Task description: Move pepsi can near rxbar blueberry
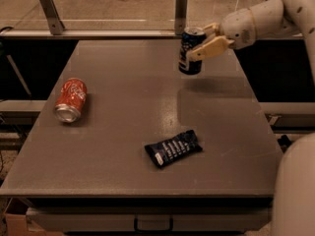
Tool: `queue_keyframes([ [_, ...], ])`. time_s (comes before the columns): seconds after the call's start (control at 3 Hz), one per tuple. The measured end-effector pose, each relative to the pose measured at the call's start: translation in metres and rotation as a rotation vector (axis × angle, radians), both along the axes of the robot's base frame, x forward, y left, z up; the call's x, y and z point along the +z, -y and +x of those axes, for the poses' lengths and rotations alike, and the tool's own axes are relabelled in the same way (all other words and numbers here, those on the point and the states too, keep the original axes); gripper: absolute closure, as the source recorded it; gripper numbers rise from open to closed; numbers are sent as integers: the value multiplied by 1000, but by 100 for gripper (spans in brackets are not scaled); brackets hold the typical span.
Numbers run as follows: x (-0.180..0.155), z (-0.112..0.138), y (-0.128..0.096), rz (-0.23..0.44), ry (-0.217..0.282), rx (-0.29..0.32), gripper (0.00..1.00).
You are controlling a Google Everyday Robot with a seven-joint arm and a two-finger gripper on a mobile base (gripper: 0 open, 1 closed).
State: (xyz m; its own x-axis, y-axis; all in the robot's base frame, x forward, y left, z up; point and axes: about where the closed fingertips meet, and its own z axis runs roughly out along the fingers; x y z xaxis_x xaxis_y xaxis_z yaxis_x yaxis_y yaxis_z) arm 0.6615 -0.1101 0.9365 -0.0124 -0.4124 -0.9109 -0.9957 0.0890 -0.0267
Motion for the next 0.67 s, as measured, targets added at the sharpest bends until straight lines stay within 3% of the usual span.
queue_keyframes([
  [0.67,-18,-67,29,-9,57,183,100],
])
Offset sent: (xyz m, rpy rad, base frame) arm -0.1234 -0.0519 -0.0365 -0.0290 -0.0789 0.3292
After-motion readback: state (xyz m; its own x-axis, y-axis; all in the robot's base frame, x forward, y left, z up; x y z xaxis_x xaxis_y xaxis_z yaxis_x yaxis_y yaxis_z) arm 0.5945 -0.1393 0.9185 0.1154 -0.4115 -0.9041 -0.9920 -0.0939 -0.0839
